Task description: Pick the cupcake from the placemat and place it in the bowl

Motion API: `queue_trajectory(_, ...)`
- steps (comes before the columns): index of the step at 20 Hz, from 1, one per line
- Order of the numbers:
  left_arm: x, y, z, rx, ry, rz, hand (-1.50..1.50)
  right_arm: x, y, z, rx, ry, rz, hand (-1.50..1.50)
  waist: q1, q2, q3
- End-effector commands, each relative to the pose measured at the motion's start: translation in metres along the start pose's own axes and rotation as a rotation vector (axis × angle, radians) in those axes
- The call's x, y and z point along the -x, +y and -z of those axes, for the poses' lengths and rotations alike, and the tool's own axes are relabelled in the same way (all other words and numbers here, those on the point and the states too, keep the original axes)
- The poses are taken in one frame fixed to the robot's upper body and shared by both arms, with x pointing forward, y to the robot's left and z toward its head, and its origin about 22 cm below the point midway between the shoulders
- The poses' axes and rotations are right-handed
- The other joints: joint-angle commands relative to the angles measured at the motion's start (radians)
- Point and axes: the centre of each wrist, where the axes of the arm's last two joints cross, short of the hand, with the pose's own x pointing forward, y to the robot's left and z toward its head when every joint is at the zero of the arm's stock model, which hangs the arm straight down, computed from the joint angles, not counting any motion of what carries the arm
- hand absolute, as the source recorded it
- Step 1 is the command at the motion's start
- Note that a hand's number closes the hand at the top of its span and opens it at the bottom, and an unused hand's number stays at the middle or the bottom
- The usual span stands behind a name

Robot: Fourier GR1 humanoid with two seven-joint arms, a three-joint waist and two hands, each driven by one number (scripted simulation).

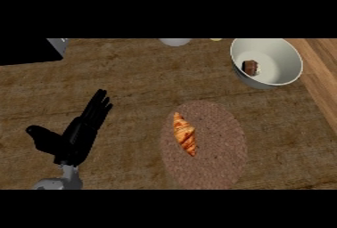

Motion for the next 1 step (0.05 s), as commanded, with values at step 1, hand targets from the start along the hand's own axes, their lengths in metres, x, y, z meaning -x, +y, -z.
queue_trajectory(1,0.0051,-0.0007,-0.0043,-0.011,0.005,-0.003,0.00,0.0158,0.0095,-0.0501,-0.231,-0.098,0.241,1.50,-0.016,-0.004,0.002)
